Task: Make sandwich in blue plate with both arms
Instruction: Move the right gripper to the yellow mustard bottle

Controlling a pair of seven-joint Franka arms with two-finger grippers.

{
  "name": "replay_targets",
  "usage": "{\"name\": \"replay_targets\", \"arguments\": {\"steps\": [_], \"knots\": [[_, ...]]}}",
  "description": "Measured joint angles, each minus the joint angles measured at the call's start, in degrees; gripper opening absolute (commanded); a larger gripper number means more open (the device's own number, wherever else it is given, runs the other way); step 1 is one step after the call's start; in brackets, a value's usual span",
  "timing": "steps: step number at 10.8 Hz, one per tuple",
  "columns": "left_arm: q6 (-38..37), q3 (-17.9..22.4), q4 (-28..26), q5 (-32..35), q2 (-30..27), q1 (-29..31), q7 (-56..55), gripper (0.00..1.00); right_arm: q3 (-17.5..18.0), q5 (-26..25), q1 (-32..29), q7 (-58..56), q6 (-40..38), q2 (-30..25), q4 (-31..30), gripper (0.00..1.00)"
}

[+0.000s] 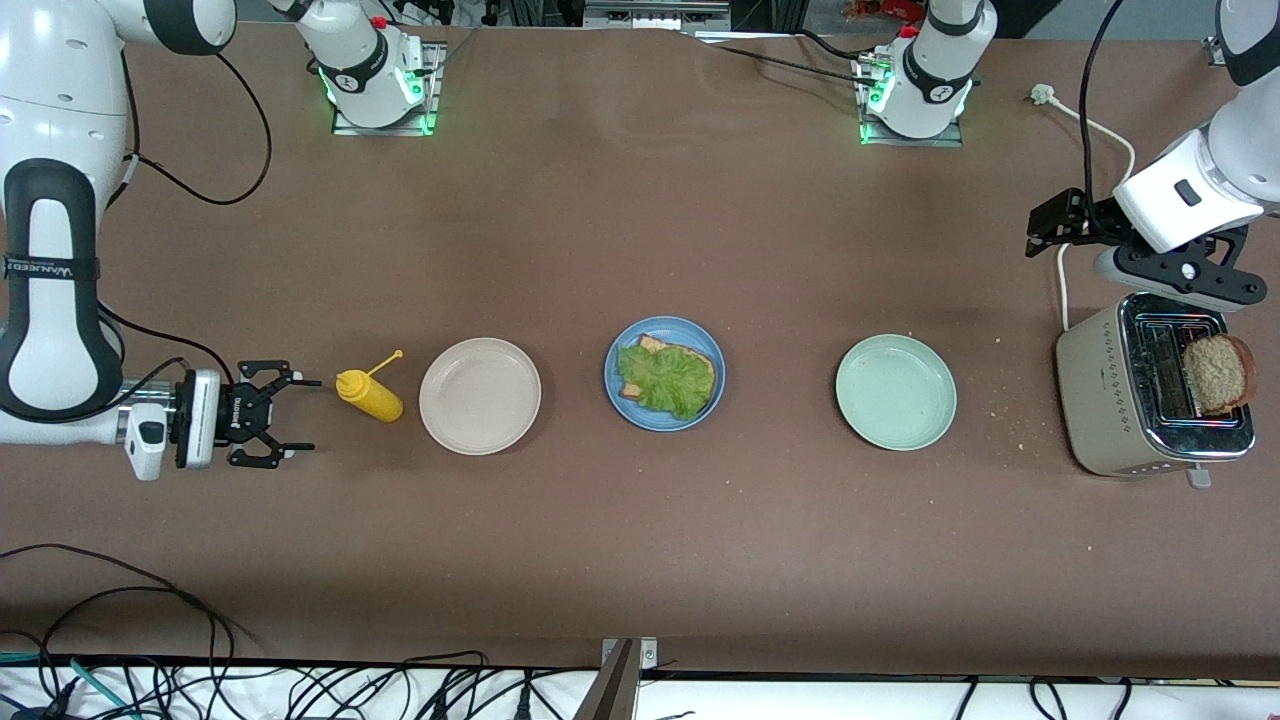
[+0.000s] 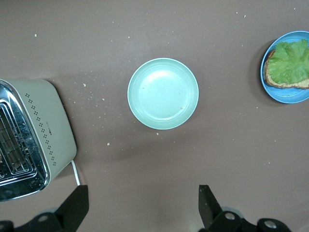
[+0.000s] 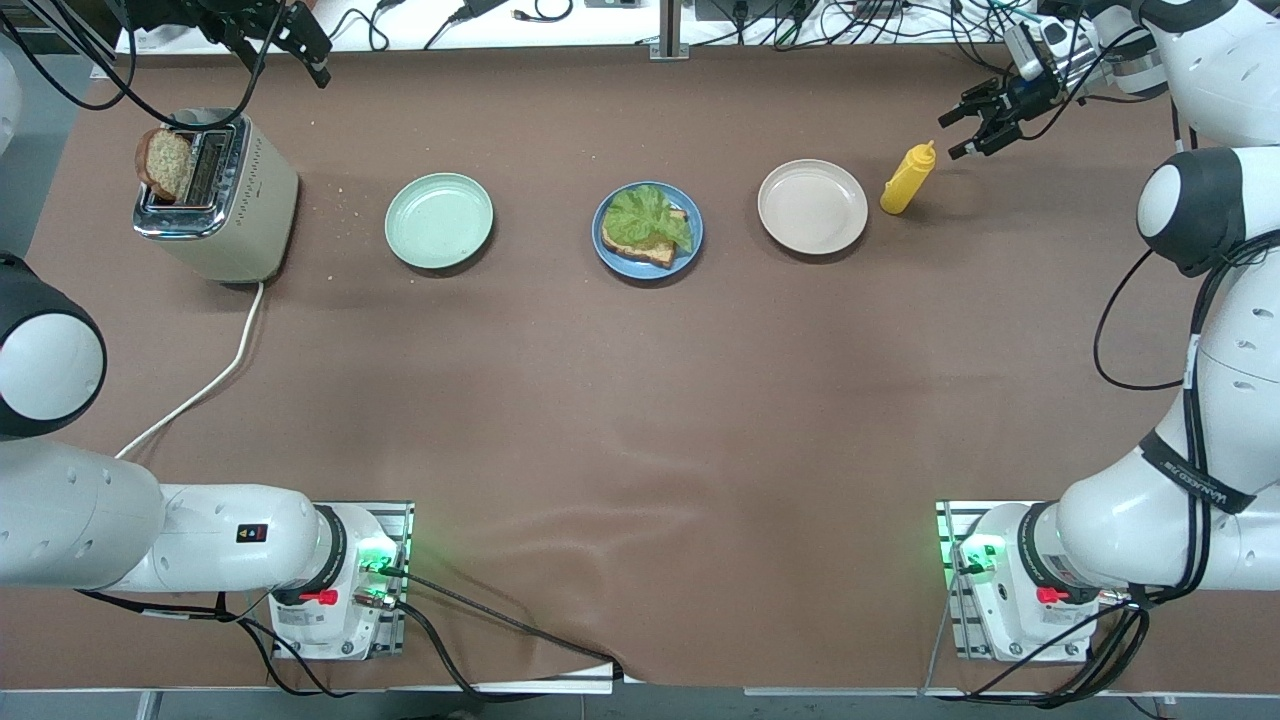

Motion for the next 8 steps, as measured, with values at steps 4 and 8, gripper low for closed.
{"name": "replay_targets", "arguments": {"steps": [4, 8], "knots": [[0.0, 0.0, 0.0, 0.0, 0.0, 0.0, 0.0, 1.0, -0.1, 0.0, -2.1, -11.8, -2.8, 0.6, -0.5, 1.0], [0.0, 0.0, 0.0, 0.0, 0.0, 0.0, 0.0, 1.0, 0.0, 3.4, -3.8, -23.8, -8.4, 6.4, -1.1, 1.0]]}}
